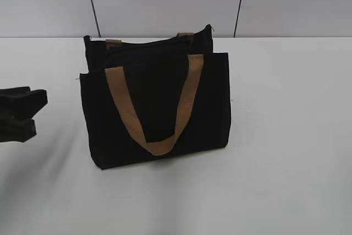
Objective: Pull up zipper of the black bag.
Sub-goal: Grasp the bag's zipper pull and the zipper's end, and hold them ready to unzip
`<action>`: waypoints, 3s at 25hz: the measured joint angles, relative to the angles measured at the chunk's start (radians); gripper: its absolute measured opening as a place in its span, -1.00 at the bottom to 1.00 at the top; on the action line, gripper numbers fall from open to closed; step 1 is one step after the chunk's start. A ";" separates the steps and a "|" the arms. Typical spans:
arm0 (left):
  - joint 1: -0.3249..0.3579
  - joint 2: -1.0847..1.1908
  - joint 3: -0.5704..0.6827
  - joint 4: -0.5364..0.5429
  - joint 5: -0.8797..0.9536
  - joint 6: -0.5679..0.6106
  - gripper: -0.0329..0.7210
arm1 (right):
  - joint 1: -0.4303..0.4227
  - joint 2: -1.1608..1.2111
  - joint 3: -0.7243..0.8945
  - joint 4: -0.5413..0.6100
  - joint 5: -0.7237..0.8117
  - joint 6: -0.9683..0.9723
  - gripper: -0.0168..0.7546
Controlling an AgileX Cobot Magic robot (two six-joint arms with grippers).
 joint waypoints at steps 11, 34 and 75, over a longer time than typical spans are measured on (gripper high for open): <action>-0.003 0.230 0.000 0.029 -0.129 0.000 -0.22 | 0.000 0.000 0.000 0.000 0.000 0.000 0.19; 0.017 0.613 -0.046 0.140 -0.520 0.010 -0.01 | 0.000 0.000 0.000 0.000 0.000 0.000 0.19; 0.044 0.820 -0.180 0.269 -0.631 0.007 -0.85 | 0.000 0.000 0.000 0.000 0.000 0.000 0.19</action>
